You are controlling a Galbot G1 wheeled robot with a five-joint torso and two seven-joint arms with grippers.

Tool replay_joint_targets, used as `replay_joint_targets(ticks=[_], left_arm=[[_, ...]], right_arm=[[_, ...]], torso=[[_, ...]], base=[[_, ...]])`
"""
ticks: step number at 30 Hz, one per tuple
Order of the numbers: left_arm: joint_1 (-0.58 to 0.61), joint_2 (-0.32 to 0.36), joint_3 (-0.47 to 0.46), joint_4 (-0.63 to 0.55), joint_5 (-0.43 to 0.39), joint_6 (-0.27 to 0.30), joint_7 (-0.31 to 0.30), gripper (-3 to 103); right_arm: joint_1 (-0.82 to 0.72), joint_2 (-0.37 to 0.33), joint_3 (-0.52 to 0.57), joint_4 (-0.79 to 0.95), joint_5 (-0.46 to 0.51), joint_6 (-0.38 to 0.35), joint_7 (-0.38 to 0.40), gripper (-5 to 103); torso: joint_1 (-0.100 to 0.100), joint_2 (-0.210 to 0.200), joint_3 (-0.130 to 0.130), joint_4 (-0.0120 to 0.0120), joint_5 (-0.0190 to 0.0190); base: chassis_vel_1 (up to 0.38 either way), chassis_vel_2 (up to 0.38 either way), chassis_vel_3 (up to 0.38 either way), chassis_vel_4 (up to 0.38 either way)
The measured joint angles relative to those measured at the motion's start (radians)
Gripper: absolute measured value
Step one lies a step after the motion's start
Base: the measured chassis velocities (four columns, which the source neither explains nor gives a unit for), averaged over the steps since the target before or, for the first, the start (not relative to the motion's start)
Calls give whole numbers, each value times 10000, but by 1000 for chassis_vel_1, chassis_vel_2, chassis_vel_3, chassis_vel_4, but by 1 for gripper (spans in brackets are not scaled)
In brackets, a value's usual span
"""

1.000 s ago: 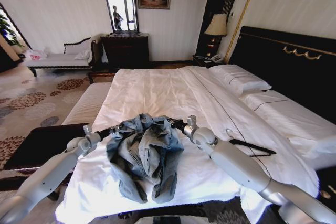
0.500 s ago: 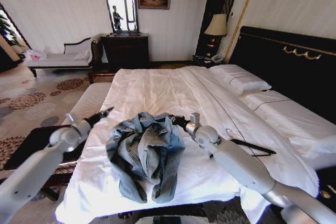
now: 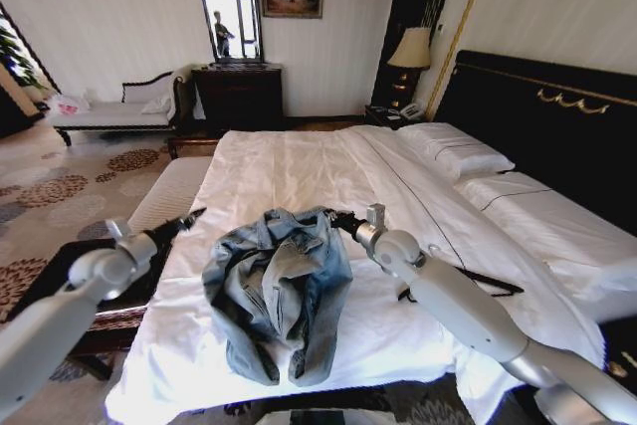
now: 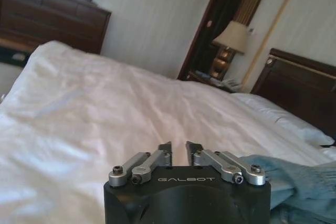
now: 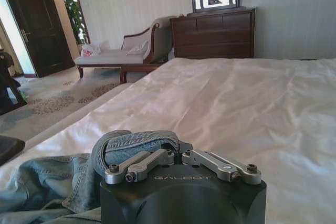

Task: Pick up the clothes from the bed and hang them on the clothes hanger.

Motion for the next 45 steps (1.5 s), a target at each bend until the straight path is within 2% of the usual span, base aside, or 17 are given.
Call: replay_joint_targets(ticks=[1,3,5,6,11,12,14,16,17,18,21,33,35,39,42,44,45], left_arm=[[0,0,0,0,0,0,0,16],[-554,-283,478,589,72,62,-74,27],[-1124,-465,835,1085,-245,281,-210,38],[-1124,-465,835,1085,-245,281,-210,38],[-2582,-641,2157,2829,-572,634,-156,59],[-2582,-641,2157,2829,-572,634,-156,59],[-3064,-820,2742,3451,-627,664,-82,70],[-3144,-860,2831,3549,-628,668,-64,70],[-3430,-1070,3127,3891,-637,681,22,81],[-3541,-1187,3249,4015,-678,712,68,81],[-3821,-1402,3626,4303,-725,829,353,97],[-4484,-2121,4258,5249,-745,1195,1171,103],[-4470,-2128,4291,5189,-764,1291,1233,100],[-4294,-2235,4306,5046,-615,1589,1430,79],[-4228,-2266,4304,5045,-479,1605,1493,74],[-4160,-2283,4227,5054,-402,1567,1508,62],[-4160,-2283,4227,5054,-402,1567,1508,62]], right_arm=[[0,0,0,0,0,0,0,2],[-20,-39,-66,13,-13,6,1,2],[35,-96,-149,16,13,6,17,2],[35,-96,-149,16,13,6,17,2],[178,-305,-265,45,143,6,46,2],[178,-305,-265,45,143,6,46,2],[215,-384,-291,80,178,7,50,2],[224,-400,-298,83,185,7,52,2],[266,-459,-328,119,223,0,50,2],[286,-471,-338,131,235,-5,49,2],[322,-477,-343,167,301,-18,59,2],[390,-459,-371,286,449,-43,344,2],[406,-469,-366,287,465,-46,360,2],[522,-485,-327,269,548,-47,407,2],[578,-471,-327,261,588,-49,477,2],[581,-468,-306,258,613,-52,558,2],[581,-468,-306,258,613,-52,558,2]], torso=[[0,0,0,0,0],[0,0,-1,-2,3],[1,0,0,-3,3],[1,0,0,-3,3],[1,0,0,0,4],[1,0,0,0,4],[2,0,0,0,2],[1,0,0,0,1],[2,0,0,-1,4],[1,0,0,-2,2],[1,0,0,-2,4],[2,0,1,-3,3],[2,-1,1,-3,5],[1,0,0,-1,2],[1,0,0,0,2],[2,0,1,0,3],[2,0,1,0,3]], base=[[0,0,0,0],[0,0,0,0],[0,0,0,0],[0,0,0,0],[0,0,0,0],[0,0,0,0],[0,0,0,0],[0,0,0,0],[0,0,0,0],[0,0,0,0],[0,0,0,0],[0,0,0,0],[0,0,0,0],[0,0,0,0],[0,0,0,0],[0,0,0,0],[0,0,0,0]])
